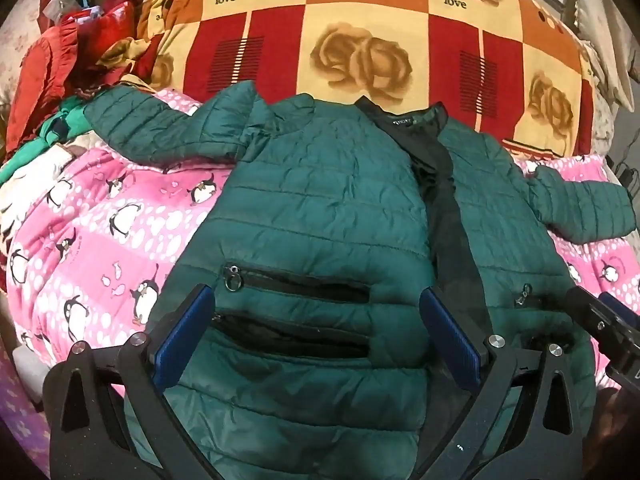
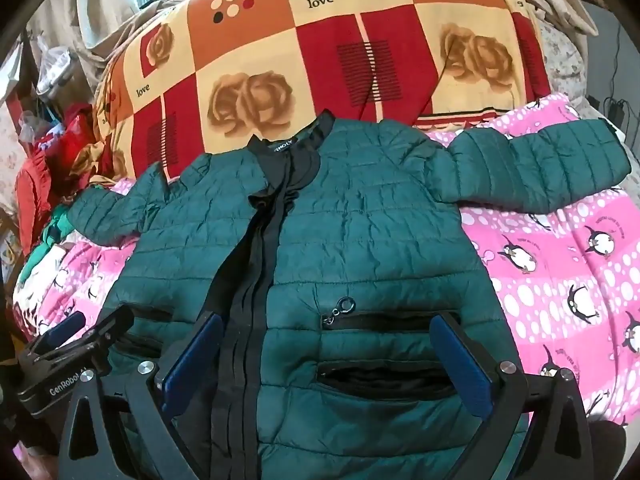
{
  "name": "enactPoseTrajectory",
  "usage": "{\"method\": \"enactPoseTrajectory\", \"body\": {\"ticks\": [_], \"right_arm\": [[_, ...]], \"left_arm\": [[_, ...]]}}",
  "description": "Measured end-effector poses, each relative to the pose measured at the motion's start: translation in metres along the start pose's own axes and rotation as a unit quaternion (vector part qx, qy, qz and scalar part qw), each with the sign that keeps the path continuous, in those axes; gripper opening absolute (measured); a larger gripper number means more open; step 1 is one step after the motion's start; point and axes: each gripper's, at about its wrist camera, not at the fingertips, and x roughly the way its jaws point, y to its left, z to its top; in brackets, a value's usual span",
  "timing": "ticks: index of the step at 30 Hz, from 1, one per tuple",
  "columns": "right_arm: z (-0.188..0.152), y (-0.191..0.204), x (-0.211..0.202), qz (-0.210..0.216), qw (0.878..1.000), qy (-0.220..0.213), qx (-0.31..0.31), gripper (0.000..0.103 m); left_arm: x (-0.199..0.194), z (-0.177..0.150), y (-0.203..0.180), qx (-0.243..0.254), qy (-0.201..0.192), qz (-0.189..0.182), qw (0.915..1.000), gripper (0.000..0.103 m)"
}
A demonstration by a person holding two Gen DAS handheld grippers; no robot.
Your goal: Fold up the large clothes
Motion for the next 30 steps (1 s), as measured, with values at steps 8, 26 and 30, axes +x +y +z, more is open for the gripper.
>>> {"method": "enactPoseTrajectory", "body": {"ticks": [8,26,30], "right_arm": [[-0.003,-0.005,0.001,0.007,1.000,0.005,0.007,0.103],[-0.002,-0.004,0.006,0.011,1.000,0.013,0.010,0.103],[-0.004,-0.004,0.007,0.006,1.000,0.007,0.008,0.103]], "left_arm": [[0.002,-0.001,-0.008,0.007,0.005,-0.001,1.0000,0.102],[0.005,-0.008,-0.011,0.011,0.011,-0.005,0.9999,0.103],[0.005,-0.008,-0.010,0.010,0.009,-0.004,0.9999,0.102]]}}
